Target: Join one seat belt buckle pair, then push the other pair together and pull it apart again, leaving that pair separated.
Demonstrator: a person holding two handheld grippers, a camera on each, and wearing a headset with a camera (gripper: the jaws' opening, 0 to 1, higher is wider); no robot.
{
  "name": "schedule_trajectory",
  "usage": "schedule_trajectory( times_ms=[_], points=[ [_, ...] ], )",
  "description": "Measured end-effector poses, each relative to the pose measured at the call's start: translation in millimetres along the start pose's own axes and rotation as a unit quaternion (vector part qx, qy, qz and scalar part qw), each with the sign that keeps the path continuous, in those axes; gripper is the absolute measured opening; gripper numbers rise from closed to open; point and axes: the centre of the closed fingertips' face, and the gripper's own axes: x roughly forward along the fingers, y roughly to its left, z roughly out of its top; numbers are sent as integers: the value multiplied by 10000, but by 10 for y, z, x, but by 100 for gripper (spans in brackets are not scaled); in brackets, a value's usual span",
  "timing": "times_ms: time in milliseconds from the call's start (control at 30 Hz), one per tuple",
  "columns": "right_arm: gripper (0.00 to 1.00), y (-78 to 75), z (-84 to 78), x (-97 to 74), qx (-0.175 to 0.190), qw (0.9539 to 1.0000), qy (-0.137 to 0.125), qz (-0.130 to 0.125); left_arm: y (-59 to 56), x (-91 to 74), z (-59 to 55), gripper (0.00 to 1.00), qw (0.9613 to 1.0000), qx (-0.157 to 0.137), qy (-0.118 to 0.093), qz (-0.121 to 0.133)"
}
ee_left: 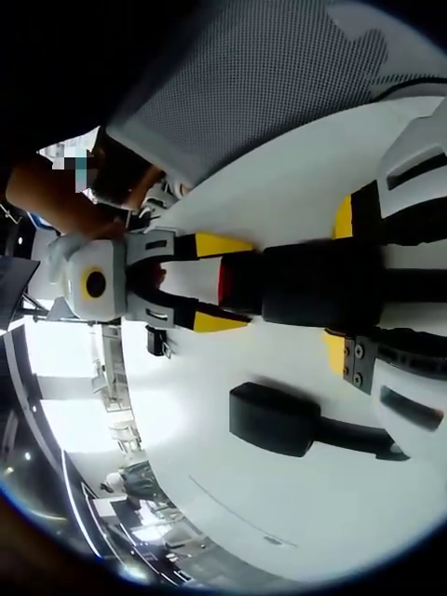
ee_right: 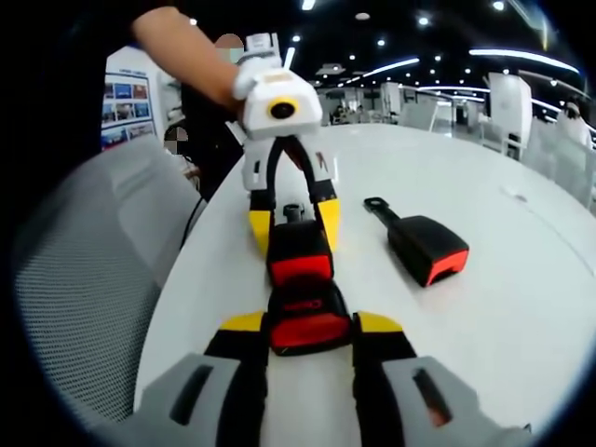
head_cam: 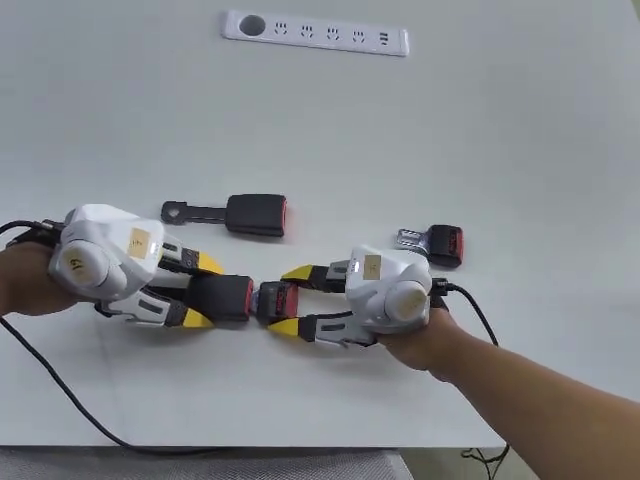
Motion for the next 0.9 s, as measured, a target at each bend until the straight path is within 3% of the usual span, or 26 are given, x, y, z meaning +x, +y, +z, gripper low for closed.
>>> schedule_trajectory(
  times_ms=[367,900],
  points=[
    [34,-8,-7,-6,-76,9999,32,-102,14,5,-2,34,9999,-28,-117,-30],
    [33,-6,-12,-14,-55,9999,49,-100,12,10,-6,33,9999,2,-99,-83]
  ],
)
